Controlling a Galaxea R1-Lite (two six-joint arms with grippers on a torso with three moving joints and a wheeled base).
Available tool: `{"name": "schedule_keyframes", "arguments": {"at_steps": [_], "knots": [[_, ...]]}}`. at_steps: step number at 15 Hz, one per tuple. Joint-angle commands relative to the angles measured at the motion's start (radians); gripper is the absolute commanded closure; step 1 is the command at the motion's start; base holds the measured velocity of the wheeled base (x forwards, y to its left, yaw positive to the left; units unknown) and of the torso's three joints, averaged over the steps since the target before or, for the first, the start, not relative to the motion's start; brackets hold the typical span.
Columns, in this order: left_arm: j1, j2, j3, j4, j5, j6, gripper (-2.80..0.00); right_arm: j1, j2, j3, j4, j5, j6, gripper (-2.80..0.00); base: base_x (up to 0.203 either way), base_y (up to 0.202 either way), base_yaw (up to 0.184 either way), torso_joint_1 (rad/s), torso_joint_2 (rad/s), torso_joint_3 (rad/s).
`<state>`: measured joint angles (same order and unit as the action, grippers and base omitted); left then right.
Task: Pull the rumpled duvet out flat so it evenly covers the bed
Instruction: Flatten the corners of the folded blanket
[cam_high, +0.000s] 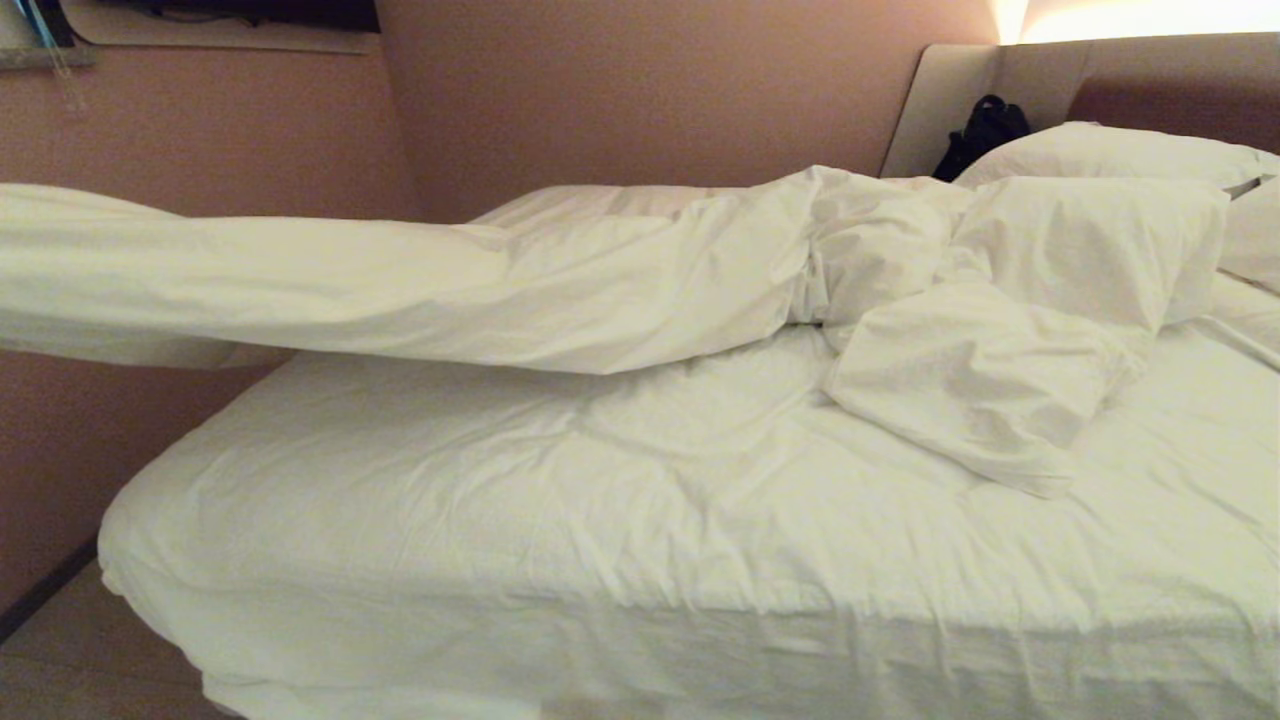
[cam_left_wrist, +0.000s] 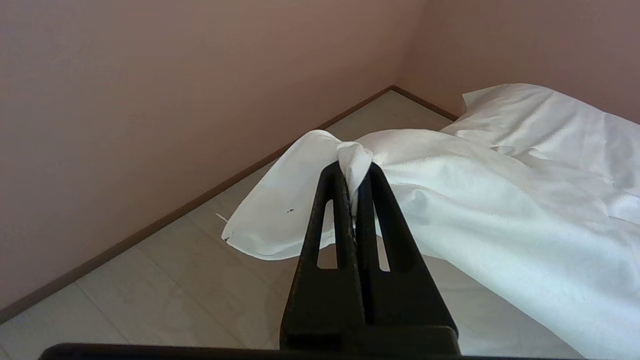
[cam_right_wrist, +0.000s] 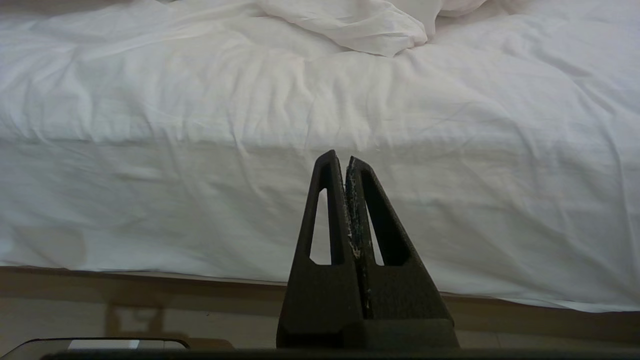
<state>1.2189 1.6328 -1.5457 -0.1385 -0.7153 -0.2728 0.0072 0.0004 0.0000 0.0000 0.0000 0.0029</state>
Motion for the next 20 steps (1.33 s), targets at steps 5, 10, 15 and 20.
{"name": "schedule_keyframes", "arguments": {"at_steps": [5,10,15,20], "knots": [[0.001,0.004,0.012,-0.012,-0.005,0.006,-2.8,0.0,0.0,0.0,0.0,0.0,0.0,0.0,0.0,0.0,0.0,0.0,0.0,0.0],[0.001,0.001,0.013,-0.01,-0.03,0.005,-2.8,0.0,0.0,0.0,0.0,0.0,0.0,0.0,0.0,0.0,0.0,0.0,0.0,0.0],[-0.052,0.044,0.007,0.002,-0.099,0.003,-2.8,0.0,0.0,0.0,0.0,0.0,0.0,0.0,0.0,0.0,0.0,0.0,0.0,0.0],[-0.216,0.183,-0.015,0.01,-0.105,0.001,-2.8,0.0,0.0,0.0,0.0,0.0,0.0,0.0,0.0,0.0,0.0,0.0,0.0,0.0]]}}
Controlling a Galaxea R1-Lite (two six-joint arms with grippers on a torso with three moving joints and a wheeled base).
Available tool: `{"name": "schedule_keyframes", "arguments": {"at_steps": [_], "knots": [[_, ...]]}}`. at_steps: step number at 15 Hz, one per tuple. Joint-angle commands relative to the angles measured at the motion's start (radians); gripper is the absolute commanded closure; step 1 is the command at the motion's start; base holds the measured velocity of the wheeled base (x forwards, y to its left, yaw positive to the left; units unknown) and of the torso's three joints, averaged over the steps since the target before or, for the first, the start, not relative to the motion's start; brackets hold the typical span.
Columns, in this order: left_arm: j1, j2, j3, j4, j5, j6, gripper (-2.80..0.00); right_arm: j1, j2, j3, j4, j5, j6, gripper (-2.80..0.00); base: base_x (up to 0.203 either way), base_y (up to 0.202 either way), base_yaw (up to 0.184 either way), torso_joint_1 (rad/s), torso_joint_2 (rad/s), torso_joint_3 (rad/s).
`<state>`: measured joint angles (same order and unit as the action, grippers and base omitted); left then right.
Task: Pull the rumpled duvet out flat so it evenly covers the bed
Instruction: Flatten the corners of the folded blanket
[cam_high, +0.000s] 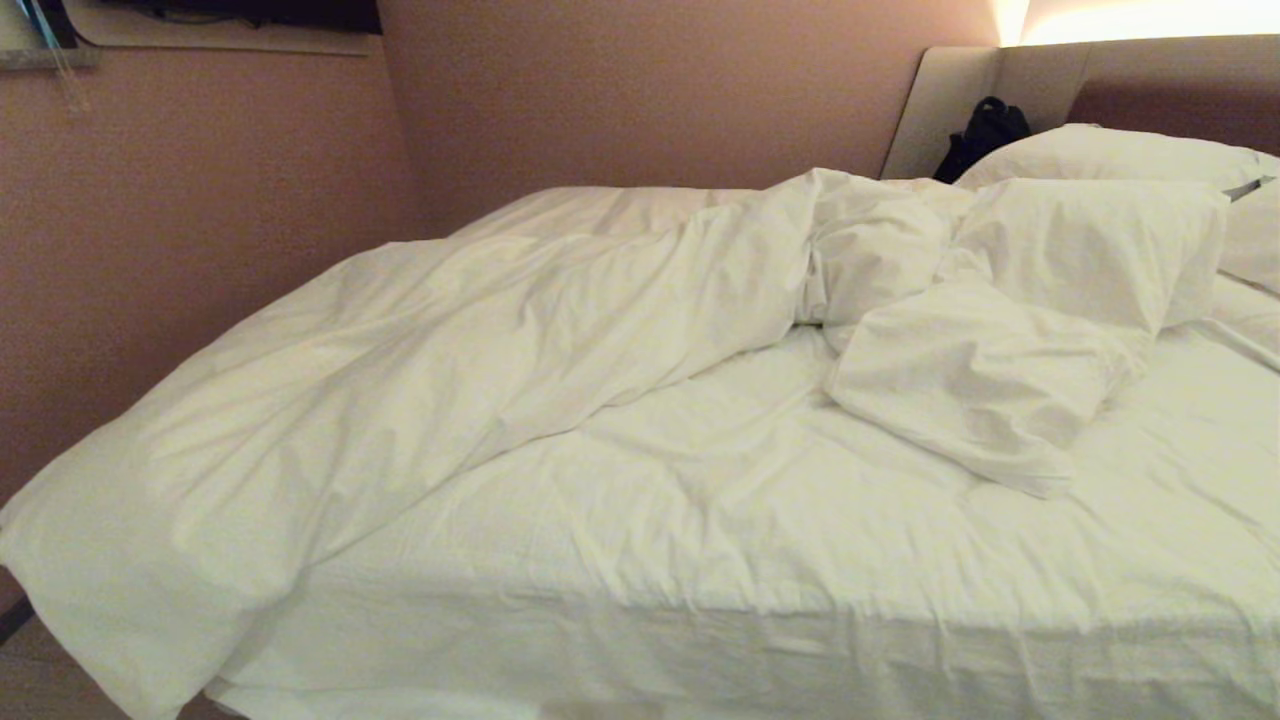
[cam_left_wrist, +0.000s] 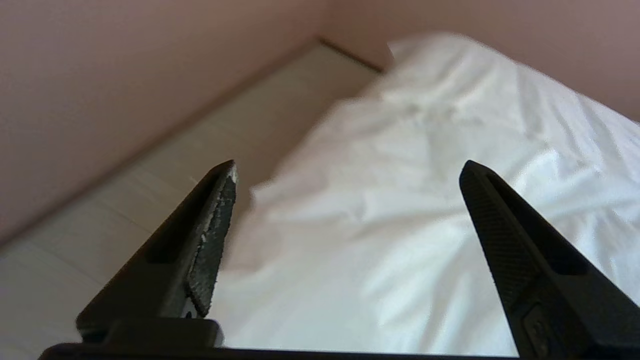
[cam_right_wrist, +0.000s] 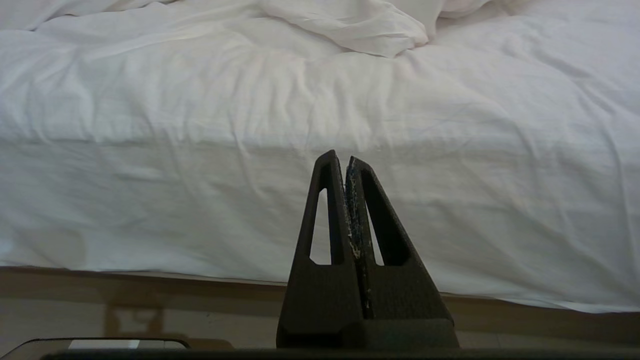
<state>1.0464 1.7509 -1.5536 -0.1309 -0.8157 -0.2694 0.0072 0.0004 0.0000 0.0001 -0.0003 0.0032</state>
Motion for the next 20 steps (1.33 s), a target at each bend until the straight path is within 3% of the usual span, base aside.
{"name": "schedule_keyframes", "arguments": {"at_steps": [1,7,15,17,20], "knots": [[-0.064,0.073,-0.011,0.02,-0.006,-0.002,-2.8,0.0,0.0,0.0,0.0,0.0,0.0,0.0,0.0,0.0,0.0,0.0,0.0,0.0],[-0.237,0.089,0.001,0.149,-0.002,-0.002,-2.8,0.0,0.0,0.0,0.0,0.0,0.0,0.0,0.0,0.0,0.0,0.0,0.0,0.0],[-0.4,0.102,0.003,0.329,0.015,0.02,-2.8,0.0,0.0,0.0,0.0,0.0,0.0,0.0,0.0,0.0,0.0,0.0,0.0,0.0],[-0.441,0.095,0.003,0.368,0.04,0.025,-2.8,0.0,0.0,0.0,0.0,0.0,0.0,0.0,0.0,0.0,0.0,0.0,0.0,0.0],[-0.516,0.087,0.004,0.426,0.141,0.031,-2.8,0.0,0.0,0.0,0.0,0.0,0.0,0.0,0.0,0.0,0.0,0.0,0.0,0.0]]}}
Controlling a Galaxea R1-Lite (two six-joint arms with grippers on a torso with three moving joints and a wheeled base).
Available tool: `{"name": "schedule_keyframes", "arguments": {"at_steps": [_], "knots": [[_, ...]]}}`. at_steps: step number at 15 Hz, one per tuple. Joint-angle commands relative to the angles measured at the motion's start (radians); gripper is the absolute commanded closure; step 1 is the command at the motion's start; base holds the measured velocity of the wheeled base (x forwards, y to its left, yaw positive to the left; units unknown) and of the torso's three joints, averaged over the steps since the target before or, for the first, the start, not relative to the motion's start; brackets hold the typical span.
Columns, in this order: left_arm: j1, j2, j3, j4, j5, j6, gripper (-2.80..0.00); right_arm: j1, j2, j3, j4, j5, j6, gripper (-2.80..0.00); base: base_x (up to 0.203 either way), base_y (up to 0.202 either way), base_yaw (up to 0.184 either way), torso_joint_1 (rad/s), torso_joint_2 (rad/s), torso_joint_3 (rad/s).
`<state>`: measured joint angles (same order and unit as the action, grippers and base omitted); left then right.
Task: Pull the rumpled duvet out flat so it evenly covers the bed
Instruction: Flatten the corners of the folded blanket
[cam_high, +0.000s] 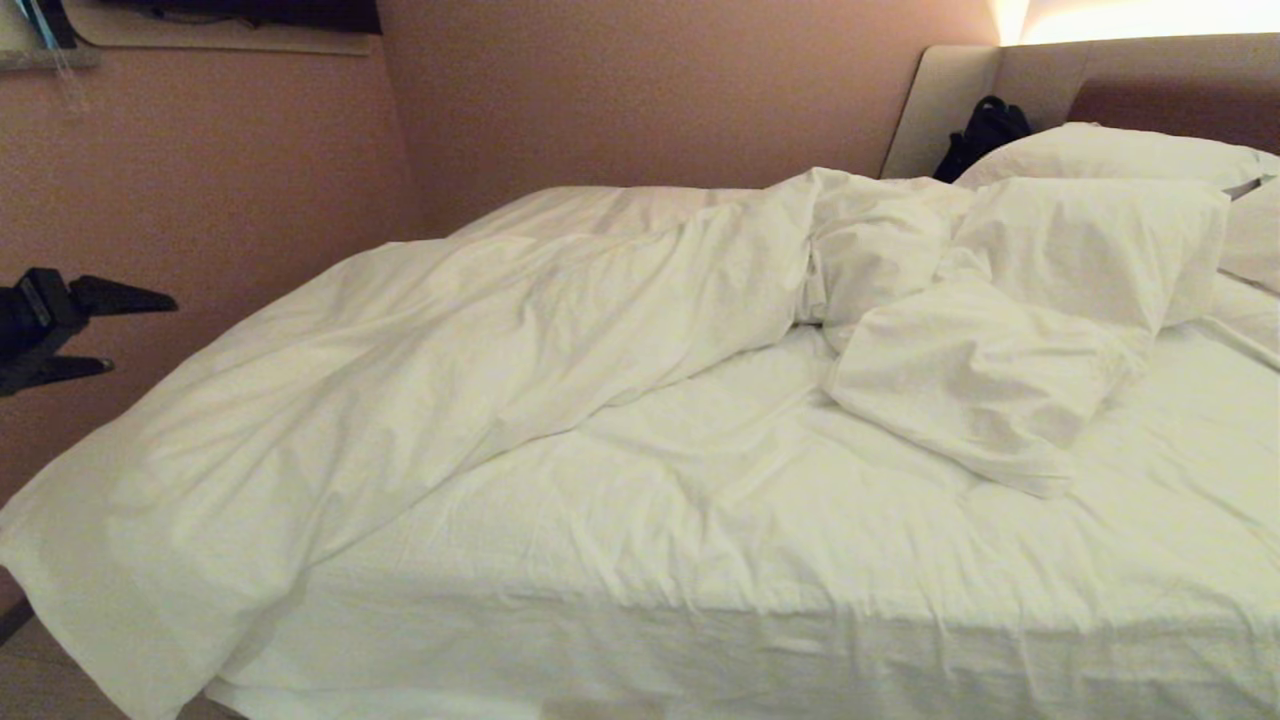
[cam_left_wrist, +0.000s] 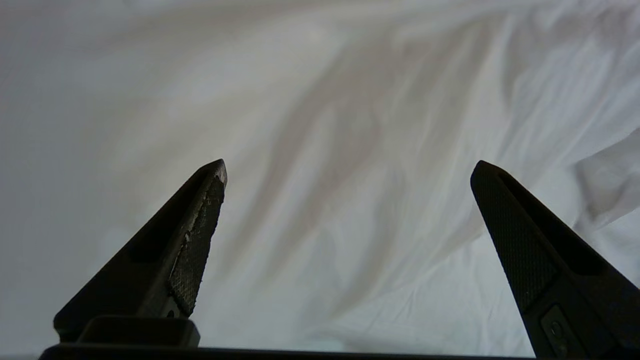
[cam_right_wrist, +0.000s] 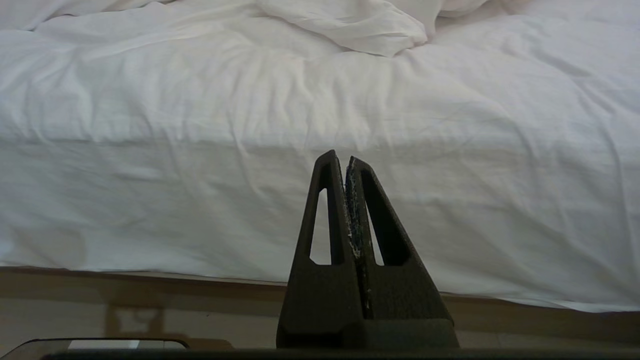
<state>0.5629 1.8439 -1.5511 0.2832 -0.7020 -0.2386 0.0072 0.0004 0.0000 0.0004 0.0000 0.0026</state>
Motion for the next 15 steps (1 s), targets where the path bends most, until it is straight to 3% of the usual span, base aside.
{"name": "schedule_keyframes", "arguments": {"at_steps": [1,4,8,9,15], "knots": [[-0.074,-0.006,0.009,0.027,0.084,0.009,-2.8,0.0,0.0,0.0,0.0,0.0,0.001,0.0,0.0,0.0,0.0,0.0,0.0,0.0],[-0.178,-0.011,0.089,0.029,0.236,0.068,-2.8,0.0,0.0,0.0,0.0,0.0,0.001,0.0,0.0,0.0,0.0,0.0,0.0,0.0],[-0.201,-0.032,0.121,0.025,0.239,0.079,-2.8,0.0,0.0,0.0,0.0,0.0,0.001,0.0,0.0,0.0,0.0,0.0,0.0,0.0],[-0.201,-0.032,0.123,0.027,0.237,0.079,0.0,0.0,0.0,0.0,0.0,0.0,0.001,0.0,0.0,0.0,0.0,0.0,0.0,0.0],[-0.252,-0.031,0.168,0.025,0.241,0.107,0.0,0.0,0.0,0.0,0.0,0.0,0.001,0.0,0.0,0.0,0.0,0.0,0.0,0.0]]}}
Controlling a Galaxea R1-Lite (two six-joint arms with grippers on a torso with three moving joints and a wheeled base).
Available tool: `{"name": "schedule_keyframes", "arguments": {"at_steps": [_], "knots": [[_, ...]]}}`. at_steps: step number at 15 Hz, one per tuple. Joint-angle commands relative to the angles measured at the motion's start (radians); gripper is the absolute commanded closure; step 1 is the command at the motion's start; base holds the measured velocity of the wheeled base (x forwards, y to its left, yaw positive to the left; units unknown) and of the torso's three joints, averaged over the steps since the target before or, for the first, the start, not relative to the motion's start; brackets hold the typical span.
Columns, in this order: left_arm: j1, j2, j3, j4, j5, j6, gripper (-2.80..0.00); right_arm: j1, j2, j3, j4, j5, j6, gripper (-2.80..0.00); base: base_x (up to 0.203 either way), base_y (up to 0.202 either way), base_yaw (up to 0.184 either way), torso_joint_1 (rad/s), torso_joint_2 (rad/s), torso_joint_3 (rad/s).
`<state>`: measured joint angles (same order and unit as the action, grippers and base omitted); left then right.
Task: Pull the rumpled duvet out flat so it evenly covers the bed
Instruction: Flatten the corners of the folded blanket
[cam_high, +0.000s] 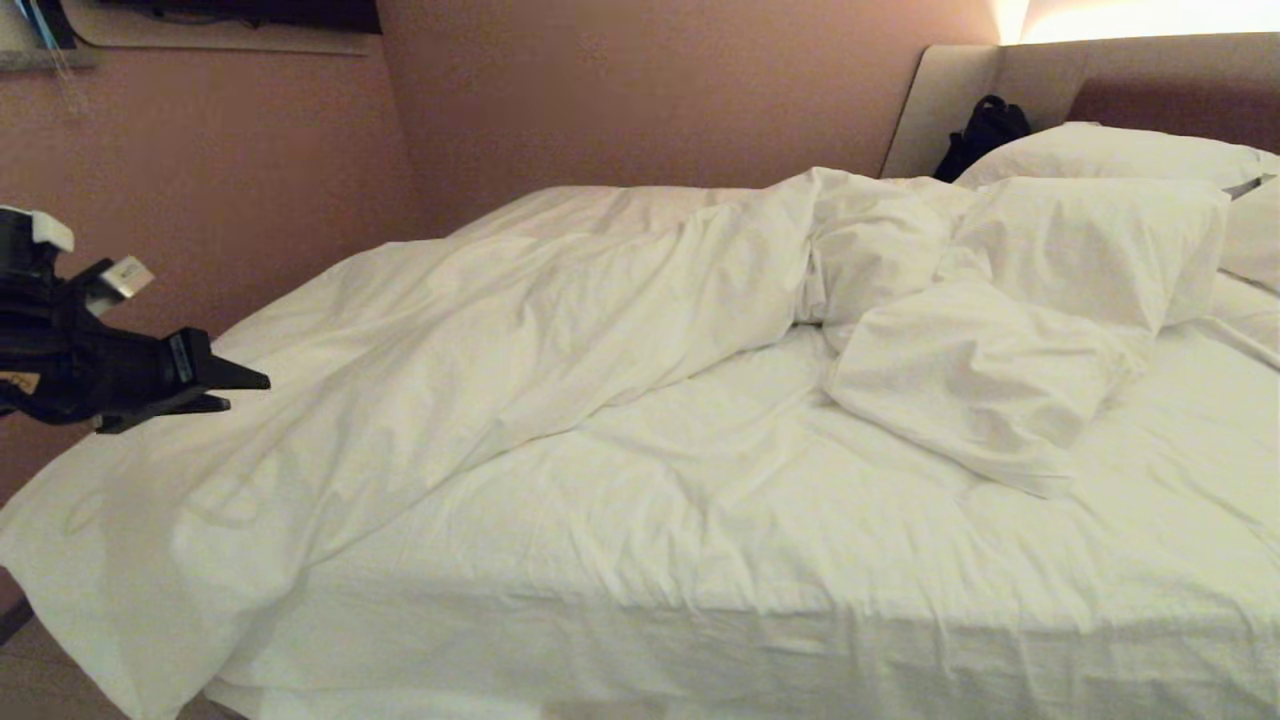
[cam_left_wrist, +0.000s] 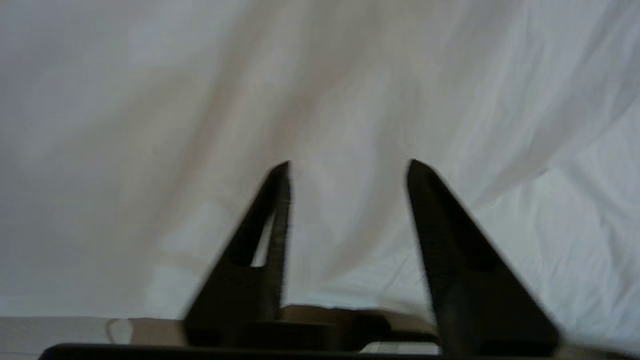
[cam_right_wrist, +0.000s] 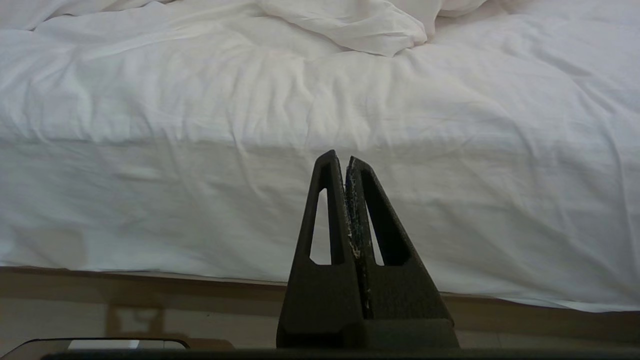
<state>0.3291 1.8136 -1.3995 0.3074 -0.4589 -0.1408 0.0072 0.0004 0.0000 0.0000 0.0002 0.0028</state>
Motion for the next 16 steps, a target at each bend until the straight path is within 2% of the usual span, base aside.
{"name": "schedule_keyframes", "arguments": {"at_steps": [1,5,8,9,12,13,16], "knots": [[-0.042,-0.001,0.045,0.0,0.003,0.042,0.0,0.0,0.0,0.0,0.0,0.0,0.0,0.0,0.0,0.0,0.0,0.0,0.0,0.0],[-0.122,-0.038,0.154,-0.012,0.062,0.179,0.0,0.0,0.0,0.0,0.0,0.0,0.0,0.0,0.0,0.0,0.0,0.0,0.0,0.0],[-0.195,-0.048,0.228,-0.132,0.093,0.197,0.0,0.0,0.0,0.0,0.0,0.0,0.0,0.0,0.0,0.0,0.0,0.0,0.0,0.0],[-0.237,-0.04,0.258,-0.179,0.136,0.197,0.0,0.0,0.0,0.0,0.0,0.0,0.0,0.0,0.0,0.0,0.0,0.0,0.0,0.0],[-0.372,0.036,0.306,-0.394,0.372,0.208,0.0,0.0,0.0,0.0,0.0,0.0,0.0,0.0,0.0,0.0,0.0,0.0,0.0,0.0],[-0.411,0.056,0.304,-0.452,0.425,0.227,0.0,0.0,0.0,0.0,0.0,0.0,0.0,0.0,0.0,0.0,0.0,0.0,0.0,0.0],[-0.535,0.073,0.274,-0.494,0.483,0.293,0.0,0.0,0.0,0.0,0.0,0.0,0.0,0.0,0.0,0.0,0.0,0.0,0.0,0.0]]}}
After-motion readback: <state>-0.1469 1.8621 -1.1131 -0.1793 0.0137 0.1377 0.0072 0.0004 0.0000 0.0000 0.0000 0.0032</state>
